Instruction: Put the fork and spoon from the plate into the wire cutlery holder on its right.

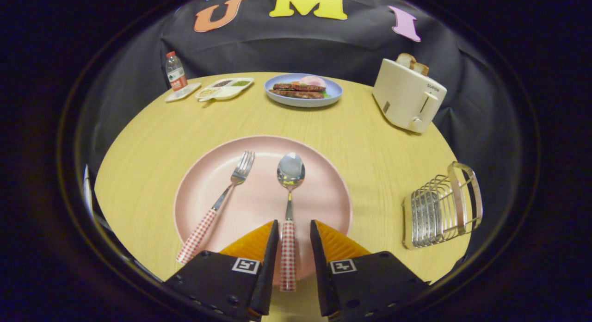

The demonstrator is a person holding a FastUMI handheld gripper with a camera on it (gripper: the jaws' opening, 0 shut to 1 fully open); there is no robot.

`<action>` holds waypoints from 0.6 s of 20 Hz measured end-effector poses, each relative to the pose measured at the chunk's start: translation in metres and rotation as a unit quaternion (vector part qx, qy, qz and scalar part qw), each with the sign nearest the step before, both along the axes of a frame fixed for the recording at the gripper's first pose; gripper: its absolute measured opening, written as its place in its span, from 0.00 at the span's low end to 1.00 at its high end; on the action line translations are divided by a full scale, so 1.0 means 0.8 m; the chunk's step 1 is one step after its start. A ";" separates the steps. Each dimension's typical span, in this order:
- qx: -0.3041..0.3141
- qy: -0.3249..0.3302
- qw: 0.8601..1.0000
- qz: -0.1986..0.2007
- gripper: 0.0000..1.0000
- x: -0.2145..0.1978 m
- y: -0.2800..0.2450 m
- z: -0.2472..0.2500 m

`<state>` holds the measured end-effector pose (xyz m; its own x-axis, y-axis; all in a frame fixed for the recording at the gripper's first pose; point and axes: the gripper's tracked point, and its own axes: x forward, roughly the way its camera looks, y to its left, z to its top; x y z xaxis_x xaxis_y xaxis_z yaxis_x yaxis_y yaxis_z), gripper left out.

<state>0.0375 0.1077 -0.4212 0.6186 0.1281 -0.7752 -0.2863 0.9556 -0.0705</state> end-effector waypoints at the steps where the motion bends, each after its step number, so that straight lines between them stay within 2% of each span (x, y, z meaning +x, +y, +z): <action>1: -0.006 -0.004 1.000 0.000 0.39 0.003 0.003 -0.001; 3: -0.016 -0.008 1.000 0.003 0.20 0.004 0.006 0.002; 5: -0.028 -0.002 1.000 0.000 0.09 0.002 0.006 0.002; 7: -0.027 0.006 1.000 -0.002 0.05 -0.003 0.008 0.010; 12: -0.015 -0.002 1.000 0.003 0.05 -0.011 0.009 0.056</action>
<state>0.0290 0.1150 -0.3763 0.6208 0.1090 -0.7764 -0.2919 0.9512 -0.0998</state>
